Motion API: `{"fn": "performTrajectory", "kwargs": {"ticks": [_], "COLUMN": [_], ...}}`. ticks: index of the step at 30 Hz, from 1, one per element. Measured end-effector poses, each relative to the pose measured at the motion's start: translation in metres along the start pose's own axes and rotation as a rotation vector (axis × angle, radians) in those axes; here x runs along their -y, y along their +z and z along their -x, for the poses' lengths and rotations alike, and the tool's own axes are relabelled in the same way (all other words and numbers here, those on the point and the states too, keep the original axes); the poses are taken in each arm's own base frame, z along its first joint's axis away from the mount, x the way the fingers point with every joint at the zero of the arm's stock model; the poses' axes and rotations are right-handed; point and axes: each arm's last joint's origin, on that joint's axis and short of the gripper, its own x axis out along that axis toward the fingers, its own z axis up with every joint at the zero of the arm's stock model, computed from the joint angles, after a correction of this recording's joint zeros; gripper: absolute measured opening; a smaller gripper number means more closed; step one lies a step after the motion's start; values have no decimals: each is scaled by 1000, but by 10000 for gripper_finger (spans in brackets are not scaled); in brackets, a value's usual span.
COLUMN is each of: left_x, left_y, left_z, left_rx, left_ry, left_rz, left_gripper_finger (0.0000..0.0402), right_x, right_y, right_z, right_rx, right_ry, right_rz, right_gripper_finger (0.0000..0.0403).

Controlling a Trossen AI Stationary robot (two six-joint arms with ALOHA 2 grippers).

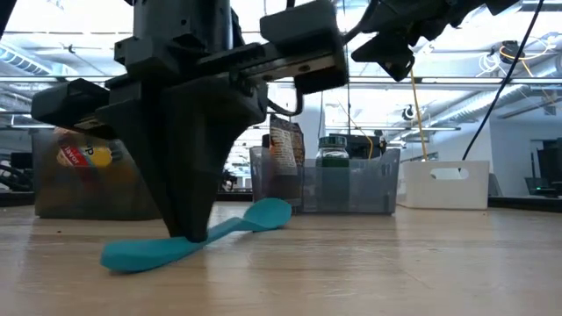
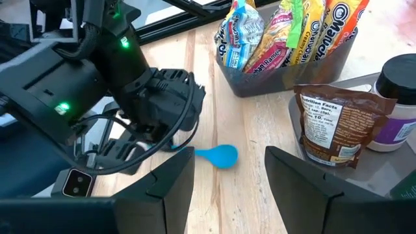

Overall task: Pick & Place Food Item
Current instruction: Put the blue baby spoon into the white bin

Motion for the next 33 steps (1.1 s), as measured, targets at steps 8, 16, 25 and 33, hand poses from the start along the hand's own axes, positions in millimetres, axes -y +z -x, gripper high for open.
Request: {"fn": "performTrajectory", "kwargs": {"ticks": [8,16,25,33], "left_x": [0,-1,-1,0], "left_y": [6,12,17,27], "left_z": [12,39,38,40], "left_rx": [-16,44,37,-9], "left_ry": [-22,-63,-55,-63], "left_rz": [-81,-87,-65,-88], "left_gripper_finger": [4,4,29,36], "right_x": [1,1,0,0], "right_y": [0,0,2,2], "right_z": [0,0,0,0], "right_rx": [1,4,15,15], "right_ry": [-3,-3,2,2], "right_rz": [3,0,-17,-19], "right_gripper_finger": [180,180,180,180]}}
